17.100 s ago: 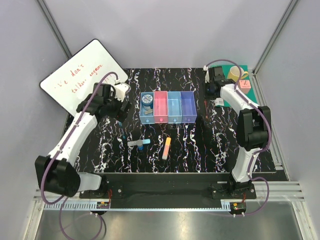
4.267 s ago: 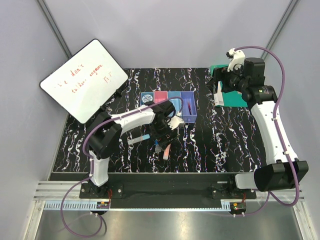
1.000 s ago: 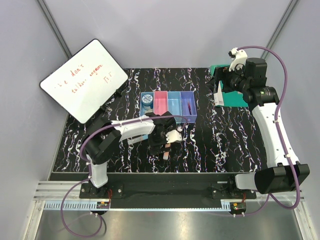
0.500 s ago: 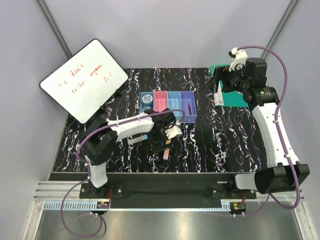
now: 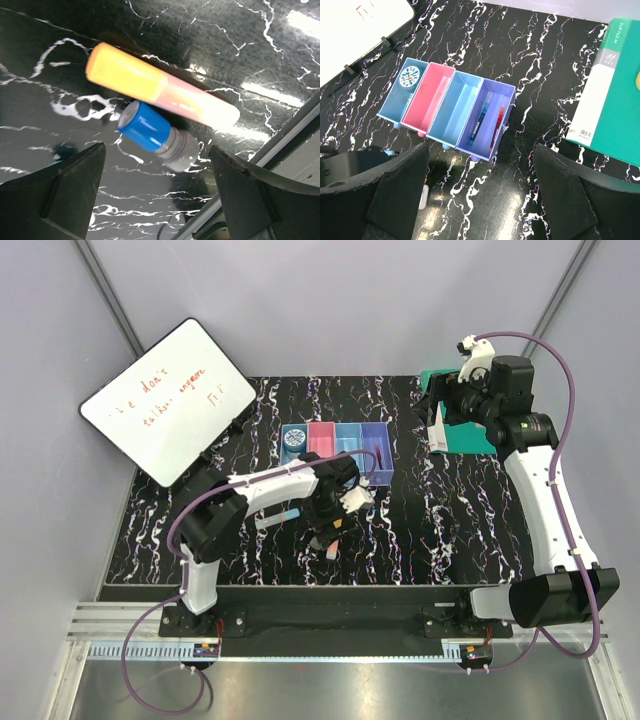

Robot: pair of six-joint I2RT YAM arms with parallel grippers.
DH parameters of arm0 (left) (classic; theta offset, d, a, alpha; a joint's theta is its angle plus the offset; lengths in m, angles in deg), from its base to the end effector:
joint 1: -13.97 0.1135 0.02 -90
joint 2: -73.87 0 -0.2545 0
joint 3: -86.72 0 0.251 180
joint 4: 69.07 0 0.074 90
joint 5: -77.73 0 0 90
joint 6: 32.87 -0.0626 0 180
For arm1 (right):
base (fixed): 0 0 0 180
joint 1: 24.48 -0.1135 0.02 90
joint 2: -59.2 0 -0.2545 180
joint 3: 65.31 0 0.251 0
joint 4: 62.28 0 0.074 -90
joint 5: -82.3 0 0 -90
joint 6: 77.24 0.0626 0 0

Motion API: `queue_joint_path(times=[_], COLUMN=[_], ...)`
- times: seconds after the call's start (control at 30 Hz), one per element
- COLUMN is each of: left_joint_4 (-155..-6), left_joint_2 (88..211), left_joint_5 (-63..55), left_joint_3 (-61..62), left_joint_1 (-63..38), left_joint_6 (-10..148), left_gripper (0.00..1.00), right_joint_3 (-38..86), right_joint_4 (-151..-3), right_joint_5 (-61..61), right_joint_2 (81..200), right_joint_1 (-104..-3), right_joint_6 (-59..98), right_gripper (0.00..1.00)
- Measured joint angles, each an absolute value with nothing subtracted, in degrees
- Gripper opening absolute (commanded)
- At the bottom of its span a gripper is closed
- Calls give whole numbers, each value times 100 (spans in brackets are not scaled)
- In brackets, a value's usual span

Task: Sort the stationery into containers
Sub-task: Pick up the stationery from the center of the board.

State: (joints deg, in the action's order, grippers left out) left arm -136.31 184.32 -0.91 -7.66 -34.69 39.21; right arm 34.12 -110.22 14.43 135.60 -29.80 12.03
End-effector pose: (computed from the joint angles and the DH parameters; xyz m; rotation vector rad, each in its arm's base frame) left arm 0.2324 -0.2829 0.1480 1.6961 2.5506 -0.3412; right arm 0.3073 0.0523 0.4035 -0.3517 1.9668 0.4381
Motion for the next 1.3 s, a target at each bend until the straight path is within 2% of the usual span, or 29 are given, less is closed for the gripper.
queue_joint_path(times=[0.27, 0.53, 0.63, 1.3], left_joint_4=[-13679, -13609, -13554, -13388], left_joint_2=[18773, 18773, 18773, 18189], left_joint_5=[-61, -152, -211, -688], left_joint_3=[-808, -792, -744, 134], left_joint_1=[-3469, -3469, -3469, -3476], left_joint_6=[4138, 4177, 4160, 3740], left_gripper=[87, 66, 61, 61], right_joint_3=[3412, 3412, 3412, 3438], right_joint_4=[-11020, -11020, -11020, -11018], right_joint_5=[1445, 1443, 1445, 1447], right_joint_2=[13560, 13560, 13560, 13560], right_joint_1=[-2980, -2980, -2980, -2980], right_joint_6=[1203, 1203, 1203, 1358], right_gripper=[92, 91, 92, 91])
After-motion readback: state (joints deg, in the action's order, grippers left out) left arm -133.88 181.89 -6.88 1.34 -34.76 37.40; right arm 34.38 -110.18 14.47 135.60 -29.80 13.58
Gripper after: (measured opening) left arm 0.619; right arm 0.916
